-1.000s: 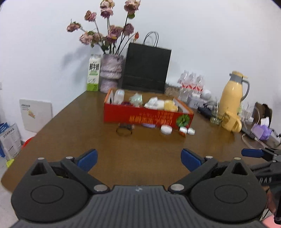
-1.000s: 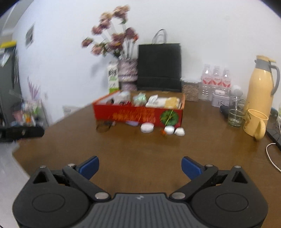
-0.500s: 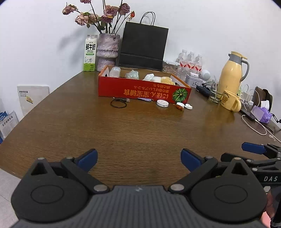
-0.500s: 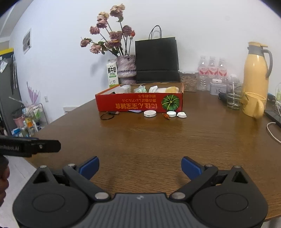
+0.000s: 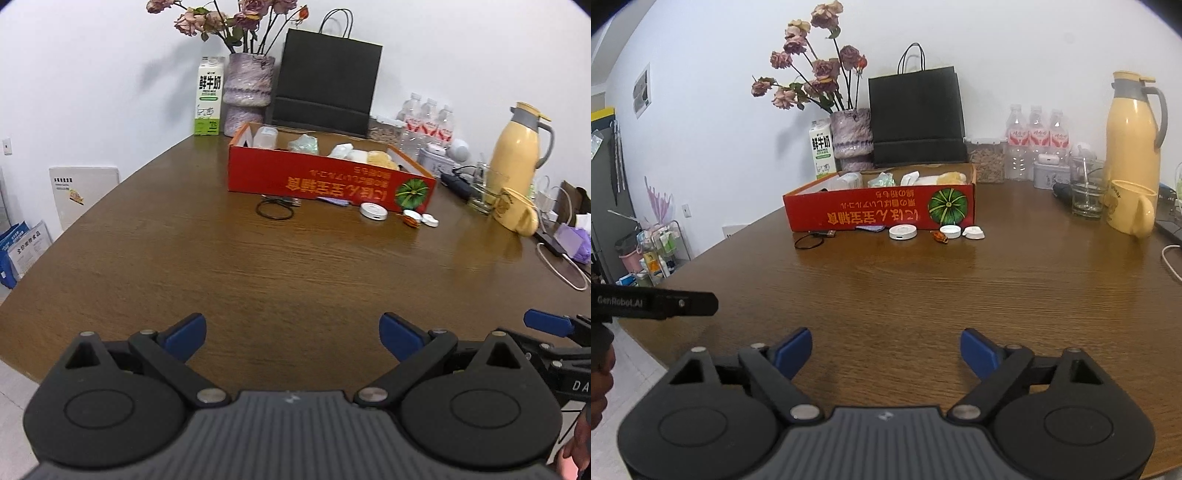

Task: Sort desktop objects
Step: 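Withdraw both tools from the box toward the remaining table items, then grasp the black cable end with the left tool while the right tool grasps a white cap, then carry the cable and white cap over the red box and lower them in, then open both tools to release the cable and white cap into the box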

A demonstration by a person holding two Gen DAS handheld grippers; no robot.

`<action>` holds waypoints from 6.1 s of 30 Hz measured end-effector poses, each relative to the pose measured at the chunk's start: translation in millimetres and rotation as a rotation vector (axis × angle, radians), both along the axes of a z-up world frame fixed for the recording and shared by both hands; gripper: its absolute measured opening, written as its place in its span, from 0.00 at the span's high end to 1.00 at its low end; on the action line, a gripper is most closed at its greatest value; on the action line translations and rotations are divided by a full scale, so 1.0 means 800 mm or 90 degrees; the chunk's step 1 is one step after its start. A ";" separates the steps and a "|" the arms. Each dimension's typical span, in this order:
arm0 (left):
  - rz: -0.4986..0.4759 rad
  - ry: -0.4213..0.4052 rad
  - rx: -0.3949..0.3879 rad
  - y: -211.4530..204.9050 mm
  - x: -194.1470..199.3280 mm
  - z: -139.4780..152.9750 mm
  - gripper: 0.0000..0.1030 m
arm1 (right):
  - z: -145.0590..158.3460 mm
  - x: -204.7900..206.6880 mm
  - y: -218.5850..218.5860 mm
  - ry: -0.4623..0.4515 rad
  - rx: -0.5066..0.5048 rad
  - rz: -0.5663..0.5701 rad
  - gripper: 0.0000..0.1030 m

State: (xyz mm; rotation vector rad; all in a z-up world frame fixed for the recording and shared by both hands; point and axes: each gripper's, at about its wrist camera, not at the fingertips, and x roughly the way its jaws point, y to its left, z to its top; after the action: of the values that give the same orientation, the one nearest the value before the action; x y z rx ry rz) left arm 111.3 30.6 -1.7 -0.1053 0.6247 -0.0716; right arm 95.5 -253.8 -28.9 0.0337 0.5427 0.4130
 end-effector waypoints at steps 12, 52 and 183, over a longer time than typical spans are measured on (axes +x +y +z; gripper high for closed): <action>0.015 -0.026 0.047 0.009 0.098 0.007 0.01 | 0.008 0.093 0.035 0.005 -0.030 0.025 0.19; -0.210 0.033 0.104 0.036 0.285 -0.033 0.79 | -0.020 0.318 0.105 0.052 -0.054 0.048 0.63; 0.024 -0.010 0.014 0.031 0.144 0.065 0.13 | 0.098 0.199 0.006 0.067 0.067 -0.021 0.09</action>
State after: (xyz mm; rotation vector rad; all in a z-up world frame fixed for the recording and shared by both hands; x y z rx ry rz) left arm 226.9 55.5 49.9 -0.0942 0.6070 -0.0293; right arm 254.7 -248.7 49.5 0.1666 0.6220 0.4091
